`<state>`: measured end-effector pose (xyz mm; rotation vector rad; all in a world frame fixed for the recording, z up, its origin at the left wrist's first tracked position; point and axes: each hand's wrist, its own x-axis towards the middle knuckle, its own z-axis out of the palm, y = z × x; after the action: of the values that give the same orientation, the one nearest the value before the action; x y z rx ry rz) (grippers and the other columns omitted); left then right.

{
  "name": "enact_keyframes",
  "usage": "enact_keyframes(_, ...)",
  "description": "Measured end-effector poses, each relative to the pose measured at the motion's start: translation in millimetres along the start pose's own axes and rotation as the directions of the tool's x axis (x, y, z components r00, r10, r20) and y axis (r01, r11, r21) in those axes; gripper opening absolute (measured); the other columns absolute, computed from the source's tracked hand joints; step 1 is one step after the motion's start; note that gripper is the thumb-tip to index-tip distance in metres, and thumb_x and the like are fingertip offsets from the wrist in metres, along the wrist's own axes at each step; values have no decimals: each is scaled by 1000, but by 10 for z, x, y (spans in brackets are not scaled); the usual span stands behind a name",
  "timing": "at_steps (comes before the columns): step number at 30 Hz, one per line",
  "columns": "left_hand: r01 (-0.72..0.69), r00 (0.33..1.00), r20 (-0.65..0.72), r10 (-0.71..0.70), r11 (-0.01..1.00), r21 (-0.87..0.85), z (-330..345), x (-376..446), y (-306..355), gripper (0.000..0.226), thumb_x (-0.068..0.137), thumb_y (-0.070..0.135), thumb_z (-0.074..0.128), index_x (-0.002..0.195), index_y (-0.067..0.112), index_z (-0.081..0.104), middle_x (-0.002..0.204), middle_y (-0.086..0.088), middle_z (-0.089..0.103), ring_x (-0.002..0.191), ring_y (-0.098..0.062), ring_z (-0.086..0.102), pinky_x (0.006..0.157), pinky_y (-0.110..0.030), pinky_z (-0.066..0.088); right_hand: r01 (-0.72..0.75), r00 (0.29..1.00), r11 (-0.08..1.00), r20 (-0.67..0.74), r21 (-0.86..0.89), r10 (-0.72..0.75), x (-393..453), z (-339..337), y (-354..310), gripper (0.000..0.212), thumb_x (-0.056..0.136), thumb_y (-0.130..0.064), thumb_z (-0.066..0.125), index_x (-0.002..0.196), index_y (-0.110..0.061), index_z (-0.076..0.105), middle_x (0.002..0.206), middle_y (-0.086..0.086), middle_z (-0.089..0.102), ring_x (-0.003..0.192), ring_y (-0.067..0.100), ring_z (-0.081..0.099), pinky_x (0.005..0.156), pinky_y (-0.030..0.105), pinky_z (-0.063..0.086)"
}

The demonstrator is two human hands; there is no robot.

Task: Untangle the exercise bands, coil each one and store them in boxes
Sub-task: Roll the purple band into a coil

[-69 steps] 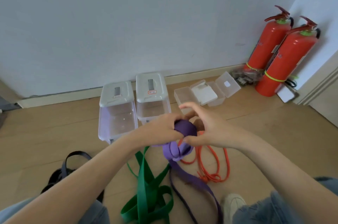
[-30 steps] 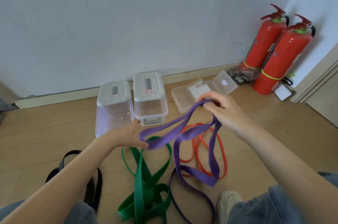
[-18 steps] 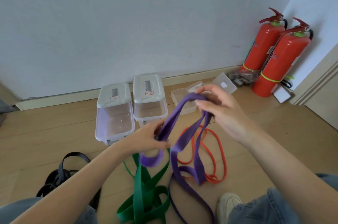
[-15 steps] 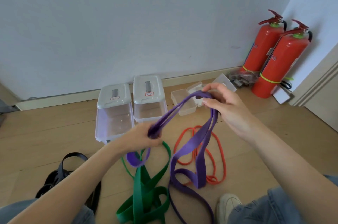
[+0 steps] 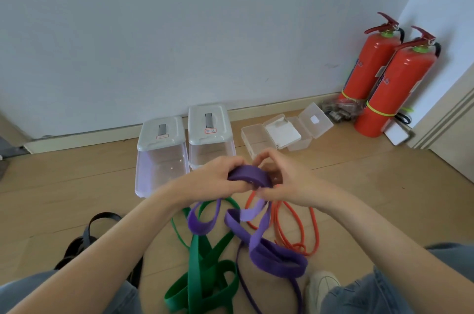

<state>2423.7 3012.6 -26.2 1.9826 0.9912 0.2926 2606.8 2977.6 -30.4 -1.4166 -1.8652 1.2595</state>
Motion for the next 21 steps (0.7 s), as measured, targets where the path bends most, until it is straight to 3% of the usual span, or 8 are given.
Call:
enact_keyframes(2,50,999,12,-51,997,51,-1,-12,-82,24,85,20,63,97,2,52,78,-7,53,67,-16,50,66,-34,44,43,991,994,-128,103,-30,-4,-75,-4,39,79,-1,64,101,-26,45,85,2,69,74,27,56,77,40,49)
enact_keyframes(5,121,992,33,-122,992,34,-23,-41,-136,20,88,20,58,100,6,50,81,-5,55,70,-15,56,69,-26,45,58,967,984,-253,166,-14,-31,-285,1,37,81,1,58,97,-31,48,78,-5,69,72,17,54,69,32,43)
enact_keyframes(7,137,991,20,-136,982,-133,-66,-48,-85,7,90,14,55,91,11,49,68,-2,54,55,-9,56,58,-21,48,8,986,998,-169,59,2,-48,-359,36,34,81,2,59,96,-29,52,83,-4,71,76,14,62,71,32,48)
enact_keyframes(9,106,992,-42,-122,956,-273,-118,-59,8,6,90,9,55,87,10,49,56,3,44,42,-5,44,43,-17,39,-87,996,988,-6,-125,87,-55,-328,85,32,79,-3,65,98,-26,54,91,1,68,85,18,65,80,37,54)
enact_keyframes(12,12,999,-32,-23,954,-299,-99,-61,166,8,87,8,58,85,12,51,53,9,42,41,-2,38,40,-14,32,-164,978,962,93,-220,188,-73,-179,111,43,73,-18,77,106,-30,53,102,-5,62,95,10,60,88,26,51)
enact_keyframes(15,-8,1000,-9,6,961,-275,-45,-36,246,8,84,8,60,89,9,53,51,12,45,39,0,38,40,-13,32,-72,996,997,48,-22,73,-67,-83,26,71,66,-23,83,122,-39,43,109,-10,60,101,7,59,89,28,49)
enact_keyframes(18,8,1000,-1,-9,960,-281,-64,-45,229,12,84,8,60,94,8,53,59,5,45,42,-2,39,42,-14,33,113,992,982,-68,150,-104,-68,-64,-72,68,74,-6,76,123,-36,42,101,1,56,81,15,61,78,35,51)
enact_keyframes(21,31,998,57,3,809,-587,-140,-54,176,30,83,19,66,106,10,49,61,6,48,49,-6,39,45,-17,33,196,974,973,-137,123,-179,-99,-139,-121,55,82,1,62,118,-37,46,94,12,55,77,31,56,77,44,48)
